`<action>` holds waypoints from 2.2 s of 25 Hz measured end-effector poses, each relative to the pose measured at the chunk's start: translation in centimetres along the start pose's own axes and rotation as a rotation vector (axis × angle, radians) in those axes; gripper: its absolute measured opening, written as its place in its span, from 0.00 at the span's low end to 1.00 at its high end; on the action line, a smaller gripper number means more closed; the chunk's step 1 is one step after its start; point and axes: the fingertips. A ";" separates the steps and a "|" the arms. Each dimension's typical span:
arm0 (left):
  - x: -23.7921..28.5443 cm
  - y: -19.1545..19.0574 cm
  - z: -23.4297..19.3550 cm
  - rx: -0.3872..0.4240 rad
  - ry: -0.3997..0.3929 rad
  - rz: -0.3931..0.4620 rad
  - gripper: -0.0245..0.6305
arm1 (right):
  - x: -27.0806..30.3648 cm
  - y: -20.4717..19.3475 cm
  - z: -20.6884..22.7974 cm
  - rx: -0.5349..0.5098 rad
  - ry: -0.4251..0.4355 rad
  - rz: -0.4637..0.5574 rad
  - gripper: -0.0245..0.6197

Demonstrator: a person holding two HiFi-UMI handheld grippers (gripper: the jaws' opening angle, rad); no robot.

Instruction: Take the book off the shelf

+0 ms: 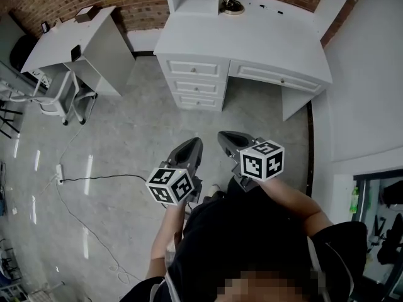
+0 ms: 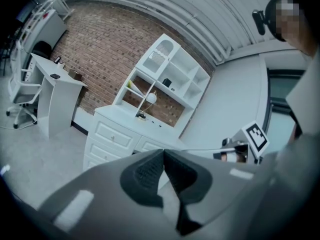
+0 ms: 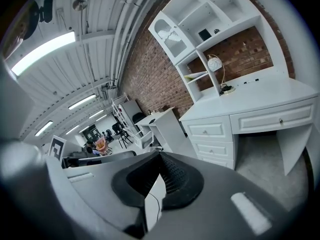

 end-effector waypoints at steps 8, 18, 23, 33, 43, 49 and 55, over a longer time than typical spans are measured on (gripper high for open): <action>1.1 1.3 -3.0 -0.024 0.019 0.014 0.05 | 3.1 0.4 0.4 -0.020 -0.010 -0.039 0.03; 5.6 3.3 -5.8 -0.033 0.025 0.023 0.05 | 7.4 2.9 2.9 -0.036 0.003 -0.044 0.03; 9.1 4.9 -6.4 -0.020 0.014 0.023 0.05 | 9.7 5.5 5.5 -0.030 0.001 -0.026 0.03; 14.5 7.9 -8.2 0.015 0.017 0.016 0.05 | 14.2 10.5 8.2 -0.028 0.047 0.004 0.03; 19.8 9.0 -9.7 0.030 -0.004 -0.002 0.05 | 16.8 12.9 12.2 -0.013 0.031 0.033 0.03; 22.0 9.5 -10.0 0.029 -0.034 -0.008 0.05 | 17.0 14.1 14.5 -0.006 -0.009 0.060 0.03; 23.6 9.7 -10.7 0.033 -0.031 -0.031 0.05 | 17.3 14.4 15.8 0.021 -0.030 0.063 0.03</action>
Point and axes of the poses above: the fingertips, and each gripper's own axes: x forward along the fingers, z to its right, y out of its top, and after that the axes turned 8 degrees about z, right-handed
